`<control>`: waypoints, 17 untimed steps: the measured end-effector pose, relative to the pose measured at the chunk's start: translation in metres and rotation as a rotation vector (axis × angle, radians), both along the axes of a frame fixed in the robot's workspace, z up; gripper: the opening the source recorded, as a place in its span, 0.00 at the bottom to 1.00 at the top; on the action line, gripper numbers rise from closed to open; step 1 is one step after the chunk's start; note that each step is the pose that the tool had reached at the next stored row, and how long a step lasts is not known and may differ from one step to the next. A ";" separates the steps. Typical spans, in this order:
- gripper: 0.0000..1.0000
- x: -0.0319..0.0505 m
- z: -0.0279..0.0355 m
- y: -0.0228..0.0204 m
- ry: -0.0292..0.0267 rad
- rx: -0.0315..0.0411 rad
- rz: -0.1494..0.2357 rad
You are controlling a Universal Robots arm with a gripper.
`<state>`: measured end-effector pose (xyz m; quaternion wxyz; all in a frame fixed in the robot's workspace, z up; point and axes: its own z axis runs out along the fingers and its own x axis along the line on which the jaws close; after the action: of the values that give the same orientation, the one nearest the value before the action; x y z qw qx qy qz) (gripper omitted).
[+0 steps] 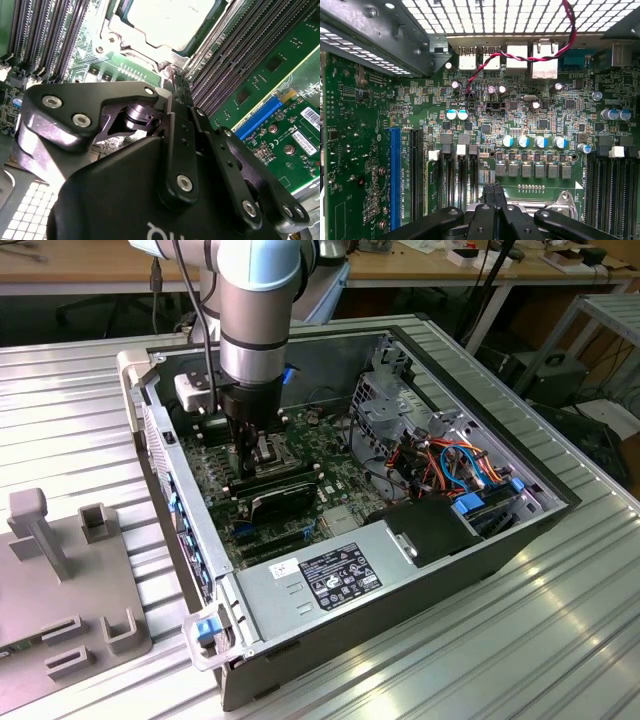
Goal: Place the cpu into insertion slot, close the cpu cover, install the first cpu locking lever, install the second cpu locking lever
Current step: 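Install the second cpu locking lever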
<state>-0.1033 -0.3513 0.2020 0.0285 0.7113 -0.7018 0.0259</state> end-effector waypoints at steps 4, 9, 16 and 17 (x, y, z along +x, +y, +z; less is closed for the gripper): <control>0.11 -0.0001 -0.0012 0.0009 0.0002 -0.0002 0.000; 0.11 -0.0004 -0.0036 0.0008 0.0006 -0.0008 0.000; 0.11 -0.0007 -0.0048 0.0004 0.0016 -0.0019 0.000; 0.11 -0.0007 -0.0045 0.0005 0.0018 -0.0022 0.000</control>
<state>-0.1039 -0.3509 0.1975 0.0300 0.7113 -0.7018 0.0260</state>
